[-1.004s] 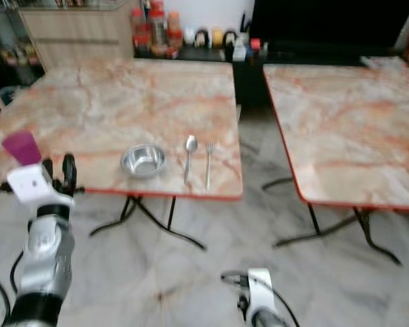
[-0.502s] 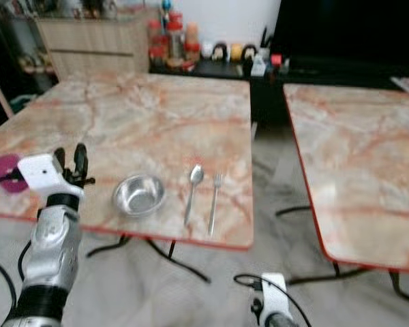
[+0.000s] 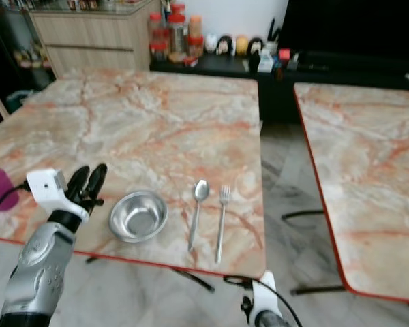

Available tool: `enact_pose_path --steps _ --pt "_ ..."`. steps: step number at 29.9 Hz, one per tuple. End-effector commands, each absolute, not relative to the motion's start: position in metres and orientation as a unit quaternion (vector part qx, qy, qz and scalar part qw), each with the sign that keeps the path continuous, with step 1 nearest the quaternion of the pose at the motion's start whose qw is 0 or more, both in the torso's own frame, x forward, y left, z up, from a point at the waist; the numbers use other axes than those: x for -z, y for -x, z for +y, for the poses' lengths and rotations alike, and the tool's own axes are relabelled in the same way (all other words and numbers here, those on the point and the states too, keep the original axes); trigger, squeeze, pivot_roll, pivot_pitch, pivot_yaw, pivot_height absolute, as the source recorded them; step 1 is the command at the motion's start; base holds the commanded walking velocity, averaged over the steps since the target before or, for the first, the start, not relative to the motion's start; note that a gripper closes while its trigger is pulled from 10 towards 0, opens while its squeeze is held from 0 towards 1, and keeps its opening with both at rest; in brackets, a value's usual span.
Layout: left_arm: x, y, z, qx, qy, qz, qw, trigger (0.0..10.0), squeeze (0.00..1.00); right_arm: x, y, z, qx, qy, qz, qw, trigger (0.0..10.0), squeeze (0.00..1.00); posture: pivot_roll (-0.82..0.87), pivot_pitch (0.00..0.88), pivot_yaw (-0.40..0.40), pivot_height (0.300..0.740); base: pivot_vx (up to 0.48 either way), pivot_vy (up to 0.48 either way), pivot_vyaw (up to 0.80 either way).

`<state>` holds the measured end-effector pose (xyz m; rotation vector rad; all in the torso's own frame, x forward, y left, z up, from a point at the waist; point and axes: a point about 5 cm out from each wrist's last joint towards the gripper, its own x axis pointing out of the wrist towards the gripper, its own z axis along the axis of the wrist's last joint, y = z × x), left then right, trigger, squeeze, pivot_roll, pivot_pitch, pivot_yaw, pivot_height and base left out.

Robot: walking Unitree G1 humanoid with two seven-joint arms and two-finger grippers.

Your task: Setting the table

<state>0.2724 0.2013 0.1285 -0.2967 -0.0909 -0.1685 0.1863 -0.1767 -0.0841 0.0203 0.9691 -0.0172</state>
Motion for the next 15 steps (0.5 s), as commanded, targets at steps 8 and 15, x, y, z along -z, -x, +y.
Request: enact_pose_path --steps 8,15 --pt "-0.124 -0.26 0.203 0.119 0.15 -0.005 0.981 10.0 1.0 0.085 -0.187 -0.171 0.003 -0.01 0.469 0.883 10.0 0.0 0.09 0.0 -0.007 0.732 0.0 0.0 0.0" --pt "-0.116 -0.265 0.182 0.15 0.159 0.053 0.974 10.0 1.0 0.085 -0.186 -0.169 0.002 -0.012 0.469 0.883 10.0 0.0 0.09 0.0 0.003 0.732 0.0 0.0 0.0"
